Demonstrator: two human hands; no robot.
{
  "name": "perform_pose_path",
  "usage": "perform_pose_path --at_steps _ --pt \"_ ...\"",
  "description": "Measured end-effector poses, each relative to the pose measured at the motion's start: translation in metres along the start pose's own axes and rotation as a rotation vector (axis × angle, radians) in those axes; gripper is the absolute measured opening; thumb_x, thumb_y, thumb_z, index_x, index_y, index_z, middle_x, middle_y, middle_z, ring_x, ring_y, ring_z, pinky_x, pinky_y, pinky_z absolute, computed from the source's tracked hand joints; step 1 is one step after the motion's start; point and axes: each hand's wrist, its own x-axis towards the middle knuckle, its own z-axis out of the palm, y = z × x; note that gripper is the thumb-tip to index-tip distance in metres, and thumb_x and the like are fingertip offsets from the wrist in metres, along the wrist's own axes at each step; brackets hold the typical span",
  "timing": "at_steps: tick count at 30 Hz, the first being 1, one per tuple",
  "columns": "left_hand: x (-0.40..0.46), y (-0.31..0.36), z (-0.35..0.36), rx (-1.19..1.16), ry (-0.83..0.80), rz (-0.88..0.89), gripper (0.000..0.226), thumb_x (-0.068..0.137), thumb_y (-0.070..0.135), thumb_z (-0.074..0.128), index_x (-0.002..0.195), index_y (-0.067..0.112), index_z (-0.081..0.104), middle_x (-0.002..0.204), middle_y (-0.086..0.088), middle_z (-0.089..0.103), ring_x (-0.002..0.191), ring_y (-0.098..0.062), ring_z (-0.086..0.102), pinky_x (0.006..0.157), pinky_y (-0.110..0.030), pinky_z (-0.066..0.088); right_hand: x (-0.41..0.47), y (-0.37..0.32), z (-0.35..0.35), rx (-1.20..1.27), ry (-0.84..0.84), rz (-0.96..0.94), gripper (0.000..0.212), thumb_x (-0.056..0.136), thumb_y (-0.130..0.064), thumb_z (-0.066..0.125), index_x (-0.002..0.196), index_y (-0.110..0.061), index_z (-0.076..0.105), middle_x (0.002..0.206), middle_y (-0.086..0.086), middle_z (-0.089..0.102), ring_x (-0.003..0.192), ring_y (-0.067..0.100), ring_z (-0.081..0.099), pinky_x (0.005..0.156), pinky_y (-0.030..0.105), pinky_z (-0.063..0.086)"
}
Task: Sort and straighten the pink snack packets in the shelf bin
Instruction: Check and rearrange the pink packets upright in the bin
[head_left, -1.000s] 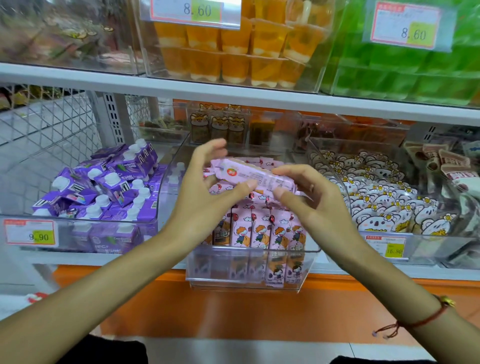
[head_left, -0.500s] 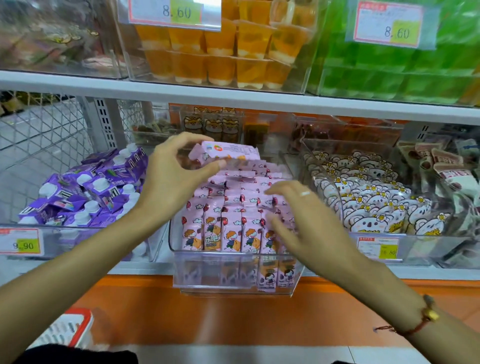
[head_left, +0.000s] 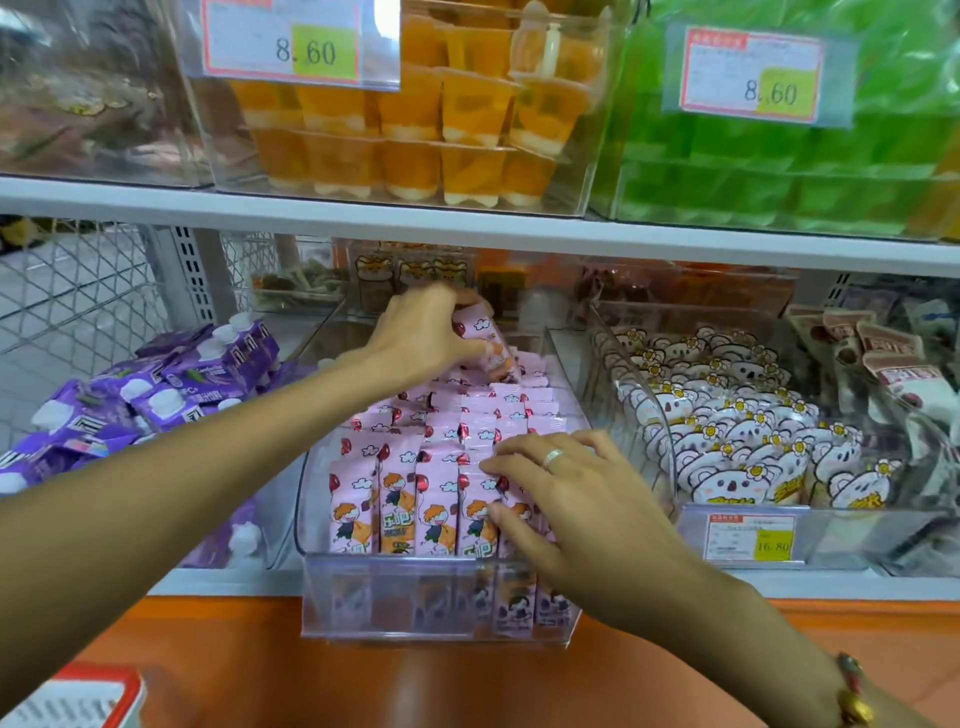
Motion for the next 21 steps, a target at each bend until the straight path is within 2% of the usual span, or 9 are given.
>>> perform_pose_path --at_steps 5,7,10,13,15,17,18,19,21 --pt "0.025 0.011 -0.005 0.101 -0.256 0.024 0.059 0.084 0.035 0.071 0.137 0.022 0.048 0.139 0.000 0.052 0.123 -0.022 0.050 0.087 -0.023 0.037 0.001 0.000 0.000 0.047 -0.001 0.015 0.043 0.094 -0.047 0.036 0.127 -0.027 0.057 0.127 -0.011 0.058 0.115 0.011 0.052 0.094 0.027 0.022" --pt "0.029 0.017 0.003 0.101 -0.289 0.015 0.059 0.083 0.033 0.072 0.135 0.020 0.046 0.129 -0.003 0.056 0.113 -0.024 0.054 0.086 -0.028 0.042 0.001 0.000 -0.001 0.048 -0.004 0.020 0.043 0.094 -0.047 0.037 0.125 -0.027 0.058 0.125 -0.011 0.059 0.113 0.012 0.053 0.093 0.027 0.023" --pt "0.030 0.021 0.018 0.060 -0.175 0.041 0.047 0.078 0.029 0.077 0.115 0.016 0.051 0.100 -0.004 0.060 0.092 -0.025 0.058 0.074 -0.032 0.046 0.001 -0.001 -0.001 0.052 -0.001 0.029 0.041 0.093 -0.046 0.041 0.124 -0.026 0.060 0.123 -0.010 0.061 0.111 0.012 0.055 0.092 0.028 0.025" --pt "0.025 0.014 0.033 0.112 -0.215 0.038 0.039 0.082 0.033 0.073 0.112 0.017 0.054 0.107 -0.005 0.064 0.090 -0.021 0.057 0.073 -0.030 0.044 0.000 -0.001 -0.001 0.051 0.014 0.028 0.041 0.093 -0.046 0.041 0.123 -0.026 0.060 0.122 -0.010 0.061 0.110 0.012 0.055 0.091 0.028 0.025" --pt "0.018 0.007 0.041 0.191 -0.303 0.023 0.034 0.089 0.037 0.063 0.117 0.019 0.058 0.115 -0.003 0.063 0.101 -0.022 0.058 0.078 -0.031 0.046 0.000 -0.001 -0.001 0.047 0.018 0.027 0.041 0.093 -0.047 0.040 0.124 -0.027 0.059 0.123 -0.011 0.060 0.110 0.012 0.054 0.093 0.029 0.027" --pt "0.013 -0.001 0.046 0.203 -0.384 0.023 0.024 0.097 0.037 0.050 0.100 0.019 0.066 0.117 -0.004 0.061 0.113 -0.027 0.054 0.088 -0.038 0.047 0.001 0.000 0.000 0.040 0.021 0.021 0.041 0.094 -0.047 0.040 0.125 -0.027 0.058 0.124 -0.011 0.058 0.112 0.012 0.053 0.095 0.029 0.027" --pt "0.011 -0.002 0.045 0.200 -0.420 0.023 0.028 0.100 0.034 0.044 0.090 0.019 0.065 0.122 -0.005 0.058 0.122 -0.029 0.048 0.096 -0.043 0.043 0.001 0.001 0.001 0.041 0.027 0.017 0.040 0.094 -0.046 0.041 0.125 -0.027 0.058 0.124 -0.011 0.058 0.112 0.012 0.053 0.095 0.029 0.027" --pt "0.008 -0.002 0.043 0.210 -0.451 0.023 0.032 0.101 0.033 0.039 0.089 0.019 0.065 0.134 -0.004 0.053 0.132 -0.029 0.038 0.103 -0.047 0.037 0.001 0.001 0.001 0.042 0.030 0.016 0.039 0.094 -0.046 0.042 0.125 -0.027 0.058 0.124 -0.011 0.058 0.112 0.012 0.053 0.095 0.029 0.027" --pt "0.001 0.001 0.035 0.209 -0.424 0.037 0.033 0.103 0.033 0.034 0.119 0.023 0.062 0.151 0.000 0.038 0.141 -0.028 0.026 0.111 -0.048 0.029 0.001 0.001 0.000 0.033 0.020 0.014 0.040 0.095 -0.046 0.039 0.127 -0.029 0.056 0.127 -0.014 0.056 0.115 0.009 0.050 0.096 0.026 0.022"
